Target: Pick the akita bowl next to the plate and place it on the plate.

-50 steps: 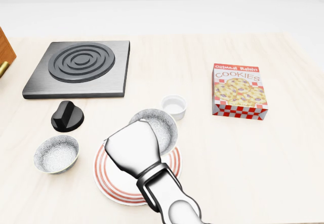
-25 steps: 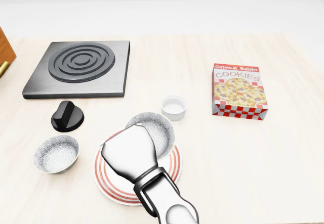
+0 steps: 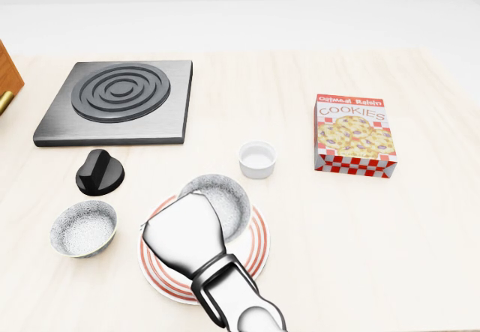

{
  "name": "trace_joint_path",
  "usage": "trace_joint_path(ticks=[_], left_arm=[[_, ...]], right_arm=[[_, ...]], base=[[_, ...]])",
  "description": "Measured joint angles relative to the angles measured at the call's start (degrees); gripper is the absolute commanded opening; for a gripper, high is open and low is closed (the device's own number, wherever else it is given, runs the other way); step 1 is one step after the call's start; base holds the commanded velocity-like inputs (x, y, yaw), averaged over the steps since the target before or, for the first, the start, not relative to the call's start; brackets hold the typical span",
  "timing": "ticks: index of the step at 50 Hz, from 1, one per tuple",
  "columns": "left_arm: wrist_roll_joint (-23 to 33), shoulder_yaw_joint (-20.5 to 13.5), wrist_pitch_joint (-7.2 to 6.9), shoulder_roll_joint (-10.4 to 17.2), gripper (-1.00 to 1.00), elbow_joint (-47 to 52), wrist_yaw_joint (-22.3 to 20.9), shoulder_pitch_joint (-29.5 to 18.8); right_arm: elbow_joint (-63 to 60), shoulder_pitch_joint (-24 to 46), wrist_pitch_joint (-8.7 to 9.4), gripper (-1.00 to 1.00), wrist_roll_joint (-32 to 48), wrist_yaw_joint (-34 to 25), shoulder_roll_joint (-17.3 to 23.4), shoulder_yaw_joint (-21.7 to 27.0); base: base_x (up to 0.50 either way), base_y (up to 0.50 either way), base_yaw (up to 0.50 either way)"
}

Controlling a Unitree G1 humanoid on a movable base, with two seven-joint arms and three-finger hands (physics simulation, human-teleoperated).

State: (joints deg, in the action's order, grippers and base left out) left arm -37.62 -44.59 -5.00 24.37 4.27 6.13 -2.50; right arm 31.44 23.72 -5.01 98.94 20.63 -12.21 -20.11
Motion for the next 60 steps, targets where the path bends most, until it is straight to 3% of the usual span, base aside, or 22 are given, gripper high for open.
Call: trace_joint_path(ticks=[43,60], left_arm=[[0.5,0.8,0.00,-0.7,1.00,0.5,-0.1,0.2],[1.0,1.2,0.00,-1.2,1.00,1.5,0.1,0.2]], right_arm=[[12.5,4.8,0.00,-1.00,0.0,4.6,-1.9,0.8],[9.8,3.4,0.00,-1.00,-4.8,-1.4,-2.3,1.1]], base=[[0.00,0.00,0.00],[0.00,0.00,0.00]])
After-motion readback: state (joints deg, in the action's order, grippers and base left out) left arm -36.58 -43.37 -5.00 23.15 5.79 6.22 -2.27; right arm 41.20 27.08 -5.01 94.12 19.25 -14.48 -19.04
